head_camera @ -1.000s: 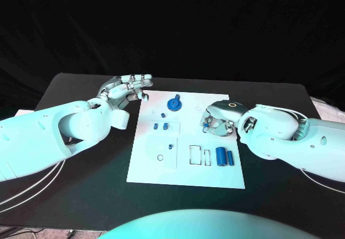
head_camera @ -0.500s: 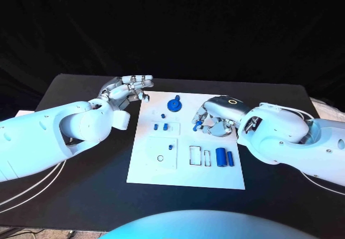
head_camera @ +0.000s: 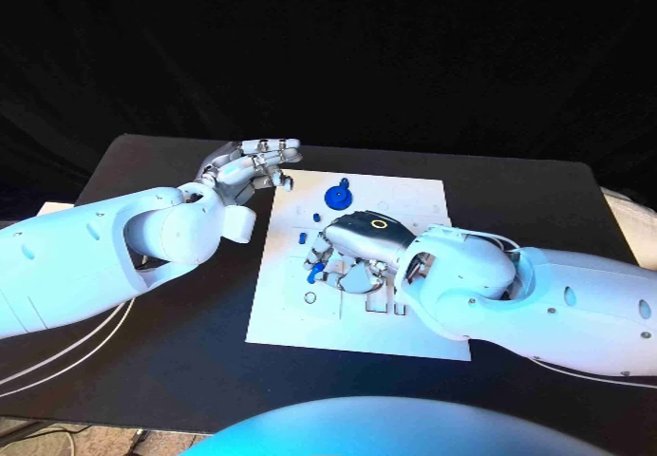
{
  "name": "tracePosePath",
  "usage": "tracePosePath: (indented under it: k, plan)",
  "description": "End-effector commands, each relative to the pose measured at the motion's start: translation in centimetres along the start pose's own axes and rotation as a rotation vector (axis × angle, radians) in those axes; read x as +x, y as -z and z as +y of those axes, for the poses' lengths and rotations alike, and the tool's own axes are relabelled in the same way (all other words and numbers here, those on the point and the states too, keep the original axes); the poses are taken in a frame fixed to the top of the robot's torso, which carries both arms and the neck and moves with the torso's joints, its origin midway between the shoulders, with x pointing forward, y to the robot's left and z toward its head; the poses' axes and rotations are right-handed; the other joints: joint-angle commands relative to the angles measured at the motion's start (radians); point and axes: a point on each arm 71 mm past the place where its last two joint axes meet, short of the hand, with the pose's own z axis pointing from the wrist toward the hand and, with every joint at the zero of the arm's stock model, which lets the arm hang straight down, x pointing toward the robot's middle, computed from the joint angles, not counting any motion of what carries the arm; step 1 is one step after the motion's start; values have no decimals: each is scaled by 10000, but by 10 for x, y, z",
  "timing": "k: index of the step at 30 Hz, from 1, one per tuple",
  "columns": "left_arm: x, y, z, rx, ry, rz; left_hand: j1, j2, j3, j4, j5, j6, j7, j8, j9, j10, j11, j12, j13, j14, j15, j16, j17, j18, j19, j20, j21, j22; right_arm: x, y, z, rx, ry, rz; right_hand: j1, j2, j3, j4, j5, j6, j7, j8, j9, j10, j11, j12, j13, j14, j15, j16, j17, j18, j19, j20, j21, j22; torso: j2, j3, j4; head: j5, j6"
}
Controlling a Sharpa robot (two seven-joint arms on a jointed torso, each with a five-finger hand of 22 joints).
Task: Assemble the parts on the task board
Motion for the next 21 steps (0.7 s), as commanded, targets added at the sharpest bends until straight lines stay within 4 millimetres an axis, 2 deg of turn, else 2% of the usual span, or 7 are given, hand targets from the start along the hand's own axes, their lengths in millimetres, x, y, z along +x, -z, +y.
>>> tracePosePath:
  k: [1,4,8,14,21]
  plan:
    - [4,-1,0,57,58,263,56,4,-20,-60,38,-44,17,65,1,-53,11,34,12,-42,1,44,-15,183,-8,13,-49,-11,7,-5,8,-555,6,17,84,-15,121,-133,52,-5,68,-42,-9,391,-283,-44,15,239,50,30,-17,-82,17,23,15,-15,15,4,-2,42,-37]
    - [4,-1,0,55,63,280,56,4,-20,-60,38,-44,17,65,1,-53,11,34,12,-42,1,44,-15,183,-8,13,-49,-11,14,-10,11,-627,-83,226,79,-26,122,-142,68,-9,76,-47,-10,387,-277,-55,15,238,54,29,-23,-80,13,25,12,-21,6,-11,2,72,-78]
    - [5,-1,0,54,69,297,56,4,-20,-60,38,-44,17,65,1,-53,11,34,12,-42,1,44,-15,183,-8,13,-49,-11,22,-14,6,-409,-221,624,59,-40,119,-145,79,-16,90,-57,-13,381,-265,-71,15,235,62,28,-29,-77,6,30,5,-33,6,-6,-4,112,-121]
    - [4,-2,0,48,64,284,55,36,-32,-59,41,-55,18,82,1,-76,12,65,14,-47,4,54,-26,182,-6,14,-52,-12,29,-17,1,-149,-334,1012,44,-41,119,-145,89,-22,104,-64,-15,374,-256,-84,15,234,70,30,-31,-76,2,32,3,-37,10,12,-7,162,-121]
    - [4,-2,0,37,68,295,55,36,-32,-59,41,-55,18,82,1,-76,12,65,14,-47,4,54,-26,182,-6,14,-52,-12,33,-16,-6,259,-189,1326,15,-54,106,-142,97,-24,113,-68,-16,374,-247,-96,17,232,77,33,-31,-76,-1,37,4,-37,-2,5,-7,174,-121]
